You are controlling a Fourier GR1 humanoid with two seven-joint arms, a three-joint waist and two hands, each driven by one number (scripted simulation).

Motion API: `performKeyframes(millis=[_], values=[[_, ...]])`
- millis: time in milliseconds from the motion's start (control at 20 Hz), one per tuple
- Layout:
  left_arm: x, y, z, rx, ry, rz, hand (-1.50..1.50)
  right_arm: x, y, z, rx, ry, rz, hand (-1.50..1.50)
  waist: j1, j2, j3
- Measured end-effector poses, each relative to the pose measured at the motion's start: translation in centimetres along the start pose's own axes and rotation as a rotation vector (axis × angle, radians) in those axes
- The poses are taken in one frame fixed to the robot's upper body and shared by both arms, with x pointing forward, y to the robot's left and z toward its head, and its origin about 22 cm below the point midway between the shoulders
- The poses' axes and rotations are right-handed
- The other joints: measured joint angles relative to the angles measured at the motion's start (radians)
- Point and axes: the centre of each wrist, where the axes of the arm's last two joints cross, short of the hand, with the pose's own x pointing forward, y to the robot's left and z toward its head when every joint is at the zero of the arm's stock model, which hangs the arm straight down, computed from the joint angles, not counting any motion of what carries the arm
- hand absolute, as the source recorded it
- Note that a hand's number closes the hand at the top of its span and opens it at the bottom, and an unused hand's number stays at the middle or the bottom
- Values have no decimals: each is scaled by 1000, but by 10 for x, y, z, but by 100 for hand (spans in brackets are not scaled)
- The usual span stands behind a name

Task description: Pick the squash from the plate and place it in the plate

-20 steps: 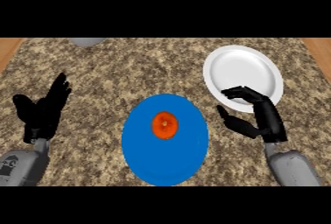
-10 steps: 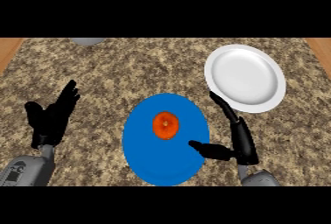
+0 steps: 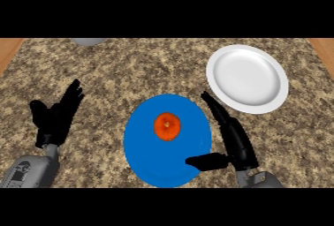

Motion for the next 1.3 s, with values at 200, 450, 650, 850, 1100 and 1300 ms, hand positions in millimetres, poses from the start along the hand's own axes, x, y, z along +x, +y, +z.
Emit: performKeyframes(millis=[200, 450, 650, 850, 1100, 1300], values=[[8, 4, 1, 1, -6, -1, 0, 14, 4, -9, 87, 66, 57, -150, 4, 0, 0], [16, 10, 4, -1, -8, -1, 0, 35, 5, -15, 167, 132, 159, -150, 5, 0, 0], [9, 4, 2, -3, -6, -4, 0, 39, 9, -25, 212, 188, 245, -150, 4, 1, 0], [3, 7, -1, -4, -6, -5, 0, 48, 14, -36, 269, 236, 310, -150, 4, 1, 0], [5, 2, 4, -9, -7, 0, 0, 52, 28, -55, 332, 276, 347, -150, 7, 1, 0], [8, 4, 6, -5, 0, -4, 0, 52, 34, -56, 354, 293, 359, -150, 6, 1, 1]])
